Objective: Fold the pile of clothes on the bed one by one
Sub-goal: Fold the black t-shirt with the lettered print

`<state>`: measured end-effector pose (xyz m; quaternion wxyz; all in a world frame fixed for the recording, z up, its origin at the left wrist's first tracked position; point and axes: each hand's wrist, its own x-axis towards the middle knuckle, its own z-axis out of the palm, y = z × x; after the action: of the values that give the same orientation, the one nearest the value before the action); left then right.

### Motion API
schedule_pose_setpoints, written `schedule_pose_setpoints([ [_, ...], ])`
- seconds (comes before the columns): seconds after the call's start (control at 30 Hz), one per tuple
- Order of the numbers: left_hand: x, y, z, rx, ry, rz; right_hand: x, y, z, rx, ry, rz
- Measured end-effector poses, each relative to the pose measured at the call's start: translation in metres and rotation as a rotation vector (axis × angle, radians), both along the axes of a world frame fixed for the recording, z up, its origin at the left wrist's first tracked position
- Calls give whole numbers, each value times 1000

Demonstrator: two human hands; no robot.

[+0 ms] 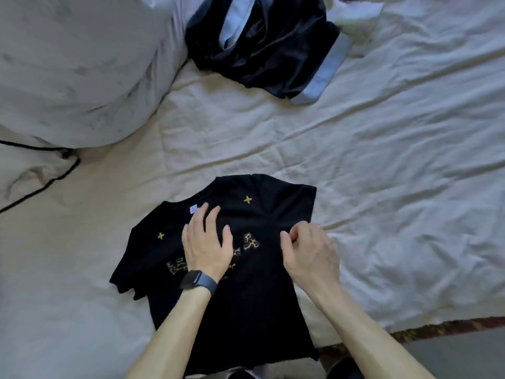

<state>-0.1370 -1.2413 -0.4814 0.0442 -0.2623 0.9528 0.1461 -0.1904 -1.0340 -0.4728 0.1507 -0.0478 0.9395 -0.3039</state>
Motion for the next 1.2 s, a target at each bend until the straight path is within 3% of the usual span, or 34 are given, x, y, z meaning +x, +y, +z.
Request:
schedule_pose_setpoints([
  [0.07,33,-26,-3,-60,-154,47,6,-38,0,-48,165,190],
  [0.2,69,-59,-15,-48,-420,86,-6,-96,-32,99,99,615],
  [0.33,70,-72,-26,69,-503,77,-43,-95,-74,387,-16,655],
  [0.43,75,-78,-26,139,-396,49,-36,-102,-71,461,-43,586],
  [0.5,93,-82,-19,156,-158,87,-16,-116,-58,444,-59,469],
  [0.6,139,-94,-7,117,236,483,20,-150,-31,337,60,442],
  [0.67,170,-112,-4,238,353,872,44,-184,-17,203,173,560],
  [0.73,191,-129,-5,554,370,1145,59,-228,-6,79,188,706],
  [0.83,197,-152,-6,870,277,1130,69,-302,3,71,111,976],
  [1.0,191,-183,-12,1085,29,949,68,-381,0,479,2,1345],
  [1.07,191,-190,-10,1077,-31,864,64,-396,0,511,2,1336],
  [1.2,194,-198,-7,970,180,996,59,-404,0,225,10,952],
])
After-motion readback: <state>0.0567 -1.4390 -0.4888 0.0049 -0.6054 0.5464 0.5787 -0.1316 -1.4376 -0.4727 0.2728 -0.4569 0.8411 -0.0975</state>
